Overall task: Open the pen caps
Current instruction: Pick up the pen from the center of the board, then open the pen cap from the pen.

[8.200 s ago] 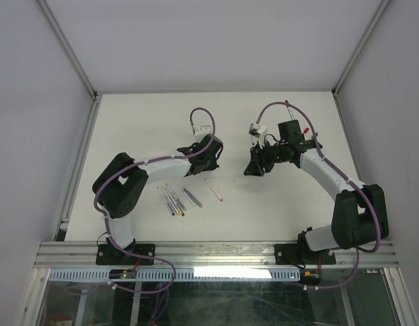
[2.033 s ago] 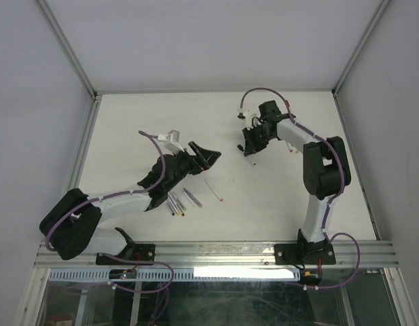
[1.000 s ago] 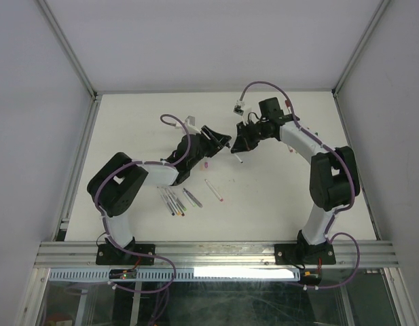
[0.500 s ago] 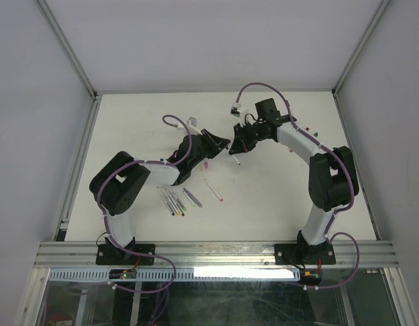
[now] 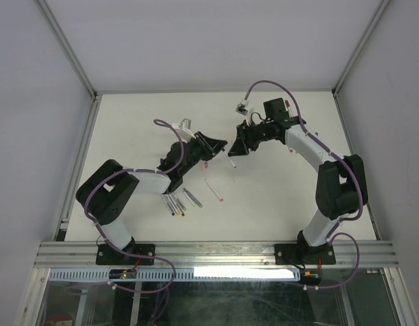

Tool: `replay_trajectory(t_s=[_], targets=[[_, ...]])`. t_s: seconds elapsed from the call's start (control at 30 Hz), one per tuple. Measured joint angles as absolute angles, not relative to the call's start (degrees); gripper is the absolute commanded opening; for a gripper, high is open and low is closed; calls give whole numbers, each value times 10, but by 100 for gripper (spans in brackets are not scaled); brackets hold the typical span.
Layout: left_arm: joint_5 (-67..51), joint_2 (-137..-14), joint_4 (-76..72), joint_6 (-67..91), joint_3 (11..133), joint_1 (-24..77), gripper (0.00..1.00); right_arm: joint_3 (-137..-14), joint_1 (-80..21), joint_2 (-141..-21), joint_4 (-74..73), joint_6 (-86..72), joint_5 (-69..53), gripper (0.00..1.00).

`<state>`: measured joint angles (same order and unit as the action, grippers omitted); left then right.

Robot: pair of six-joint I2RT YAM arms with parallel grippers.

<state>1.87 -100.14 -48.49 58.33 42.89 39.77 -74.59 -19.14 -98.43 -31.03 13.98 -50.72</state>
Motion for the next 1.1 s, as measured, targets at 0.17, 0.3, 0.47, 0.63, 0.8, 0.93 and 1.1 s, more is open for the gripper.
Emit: replay_trajectory(t_s=[0.17, 0.3, 0.47, 0.63, 0.8, 0.93, 1.1], targets=[[-4, -962, -563, 557, 403, 398, 0, -728, -187, -961, -295, 123, -555, 53], [-15, -952, -590, 544, 403, 397, 0, -719, -188, -961, -285, 107, -580, 45], [-18, -952, -596, 535, 403, 397, 0, -713, -199, -958, -269, 85, -605, 4], [-18, -951, -596, 529, 403, 393, 0, -713, -207, -955, -262, 78, -611, 0], [-28, -939, -566, 516, 418, 371, 0, -713, -212, -955, -232, 77, -610, 0], [-39, -933, -538, 510, 465, 317, 0, -706, -216, -953, -204, 65, -612, 0], [10, -906, -509, 496, 559, 204, 0, -680, -229, -953, -215, 52, -615, 0]])
